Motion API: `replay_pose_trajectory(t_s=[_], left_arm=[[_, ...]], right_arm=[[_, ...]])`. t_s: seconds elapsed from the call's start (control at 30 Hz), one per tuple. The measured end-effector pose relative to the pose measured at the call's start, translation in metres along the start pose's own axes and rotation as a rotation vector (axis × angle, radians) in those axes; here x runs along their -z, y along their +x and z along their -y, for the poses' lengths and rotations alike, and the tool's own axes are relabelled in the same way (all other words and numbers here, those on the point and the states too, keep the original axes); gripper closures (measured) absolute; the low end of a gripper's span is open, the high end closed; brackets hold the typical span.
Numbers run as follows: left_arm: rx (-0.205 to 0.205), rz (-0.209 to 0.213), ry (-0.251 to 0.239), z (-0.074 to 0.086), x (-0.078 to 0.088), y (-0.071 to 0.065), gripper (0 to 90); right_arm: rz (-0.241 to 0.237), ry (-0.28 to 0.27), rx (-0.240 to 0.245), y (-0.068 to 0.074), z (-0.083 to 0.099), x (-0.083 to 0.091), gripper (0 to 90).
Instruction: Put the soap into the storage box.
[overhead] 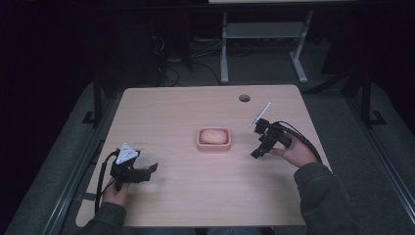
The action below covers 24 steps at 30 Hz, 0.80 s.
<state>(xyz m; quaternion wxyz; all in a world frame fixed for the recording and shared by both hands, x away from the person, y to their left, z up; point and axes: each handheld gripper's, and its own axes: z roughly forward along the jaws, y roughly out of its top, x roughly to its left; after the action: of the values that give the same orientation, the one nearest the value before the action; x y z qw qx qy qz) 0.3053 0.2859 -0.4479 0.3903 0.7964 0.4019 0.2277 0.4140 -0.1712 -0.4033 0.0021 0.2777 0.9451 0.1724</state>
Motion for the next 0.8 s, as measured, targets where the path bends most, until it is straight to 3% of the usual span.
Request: replay_pose_trajectory(t_s=[0.8], left_arm=[[-0.006,0.014,0.008,0.0,-0.001,-0.002,14.3]], right_arm=[[0.009,-0.032,-0.057,0.003,0.047,0.002,20.9]])
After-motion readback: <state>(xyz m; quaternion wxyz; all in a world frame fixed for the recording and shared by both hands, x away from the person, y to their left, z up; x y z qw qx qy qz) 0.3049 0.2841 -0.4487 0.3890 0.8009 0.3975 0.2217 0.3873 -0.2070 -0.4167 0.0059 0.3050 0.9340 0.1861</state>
